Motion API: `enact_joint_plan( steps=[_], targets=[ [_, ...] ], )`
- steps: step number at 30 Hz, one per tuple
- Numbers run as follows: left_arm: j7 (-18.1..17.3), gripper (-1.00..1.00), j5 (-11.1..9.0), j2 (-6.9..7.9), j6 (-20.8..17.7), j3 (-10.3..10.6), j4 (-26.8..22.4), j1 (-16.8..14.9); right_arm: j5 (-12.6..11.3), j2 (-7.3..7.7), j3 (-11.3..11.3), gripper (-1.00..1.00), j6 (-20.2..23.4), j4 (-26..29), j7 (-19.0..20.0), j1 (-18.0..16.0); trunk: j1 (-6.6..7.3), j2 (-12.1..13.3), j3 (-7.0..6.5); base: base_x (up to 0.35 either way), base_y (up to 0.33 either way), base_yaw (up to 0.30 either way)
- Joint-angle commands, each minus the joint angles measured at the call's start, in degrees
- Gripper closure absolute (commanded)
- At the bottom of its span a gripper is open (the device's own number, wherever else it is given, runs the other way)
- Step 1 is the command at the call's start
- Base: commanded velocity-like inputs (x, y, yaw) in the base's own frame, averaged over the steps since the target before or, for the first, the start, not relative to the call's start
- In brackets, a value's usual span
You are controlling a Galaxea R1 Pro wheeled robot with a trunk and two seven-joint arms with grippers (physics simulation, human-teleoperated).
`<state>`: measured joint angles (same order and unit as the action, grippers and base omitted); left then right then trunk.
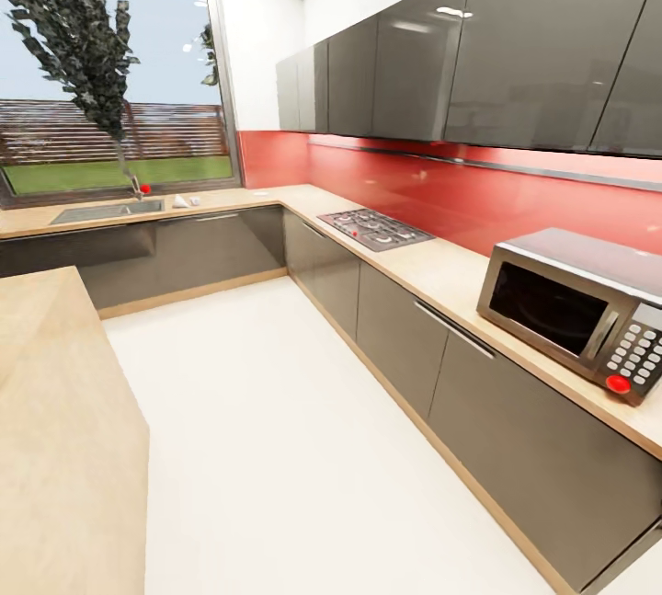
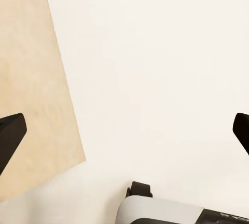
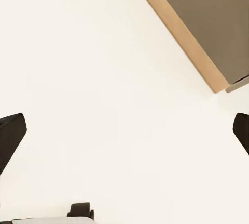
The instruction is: Set up a coffee station on the kitchen countertop: keep the coffee maker on the countertop, move the bottle of coffee from the kitchen shelf to the counter next to the coffee maker, place a paper coffee filter on top of the coffee maker, put the saucer next to the coffee maker with the coffee cup on the saucer, and place the electric kettle next to the coffee maker.
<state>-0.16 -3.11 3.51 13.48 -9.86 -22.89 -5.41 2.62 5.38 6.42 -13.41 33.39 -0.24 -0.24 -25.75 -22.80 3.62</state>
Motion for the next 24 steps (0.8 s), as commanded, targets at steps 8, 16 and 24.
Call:
enact_joint_plan(
  steps=[8,16,24],
  targets=[
    [-0.02,-1.00,-0.32,0.00,0.17,0.01,0.04,-0.04,0.28,-0.03,0.16,-1.00,-0.13,0.01,-0.02,-0.03,-0.03,-0.12,0.18,0.000,0.000,0.000],
    [-0.02,-1.00,-0.29,-0.02,0.23,0.16,-0.04,-0.02,0.28,-0.02,0.17,-1.00,-0.13,0.01,-0.02,-0.02,-0.03,-0.12,0.65,0.000,0.000,0.000],
    [-0.02,-1.00,-0.32,0.00,0.23,0.10,-0.04,-0.04,0.28,-0.02,0.17,-1.00,-0.13,0.01,-0.02,-0.02,-0.03,-0.12,0.69,0.223,0.000,0.000]
  ],
)
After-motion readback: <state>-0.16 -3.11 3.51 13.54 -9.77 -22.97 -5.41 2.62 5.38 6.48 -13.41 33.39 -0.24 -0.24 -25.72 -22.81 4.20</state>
